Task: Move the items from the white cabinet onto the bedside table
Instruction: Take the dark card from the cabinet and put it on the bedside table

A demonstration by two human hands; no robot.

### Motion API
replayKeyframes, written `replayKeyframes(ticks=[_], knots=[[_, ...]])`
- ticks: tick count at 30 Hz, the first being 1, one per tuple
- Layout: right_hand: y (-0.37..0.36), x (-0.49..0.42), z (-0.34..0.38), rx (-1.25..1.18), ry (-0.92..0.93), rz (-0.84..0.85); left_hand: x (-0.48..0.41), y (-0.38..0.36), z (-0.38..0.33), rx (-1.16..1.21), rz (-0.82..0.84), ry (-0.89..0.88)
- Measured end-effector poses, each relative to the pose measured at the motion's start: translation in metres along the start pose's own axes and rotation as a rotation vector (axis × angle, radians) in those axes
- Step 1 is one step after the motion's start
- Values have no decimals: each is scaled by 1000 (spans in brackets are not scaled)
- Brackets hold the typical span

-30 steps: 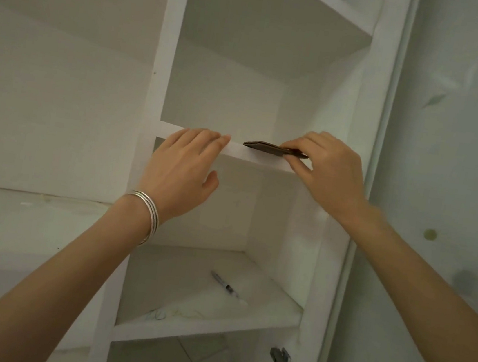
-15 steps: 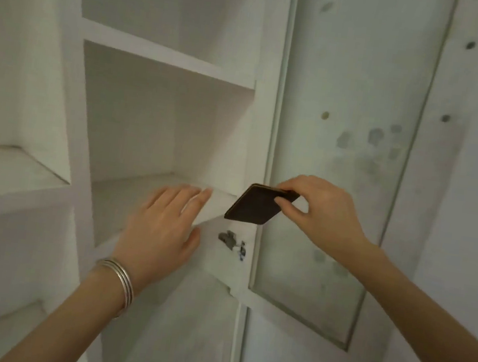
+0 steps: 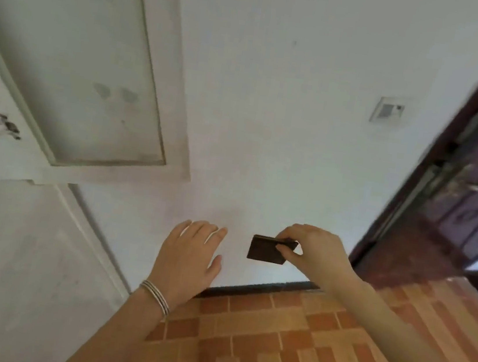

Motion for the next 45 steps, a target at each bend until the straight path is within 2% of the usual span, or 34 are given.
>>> replayKeyframes(ticks=[5,8,12,21,26,36,40,45], knots=[[22,114,-82,92,-262,-12,-34,-37,-115,158,46,-275],[43,193,-120,95,-428,-74,-41,-43,-190,244,51,-447],[68,309,-156,142,-662,-43,-31,-48,-293,322,56,-667],[139,591,-180,250,-1107,-65,37,-19,-536,374,80,-1030],[187,715,-173,292,-1307,-155,80,8,-657,393,48,-1207],[220,864,-174,305,-1584,-348,128,25,-834,434,-10,-1581],[219,900,-209,312,-1640,-332,128,10,-894,472,-24,-1705],[259,921,-287,374,-1664,-357,80,-2,-979,516,-74,-1739]])
Point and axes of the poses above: each hand's wrist, its own x-axis away from the middle knuckle, its own y-axis out of the back of the hand, z = x × y, the point moved 5 cm from there along -x, towards the middle knuckle, and after that the axes turned 7 degrees about -y, right-handed, at the moved point
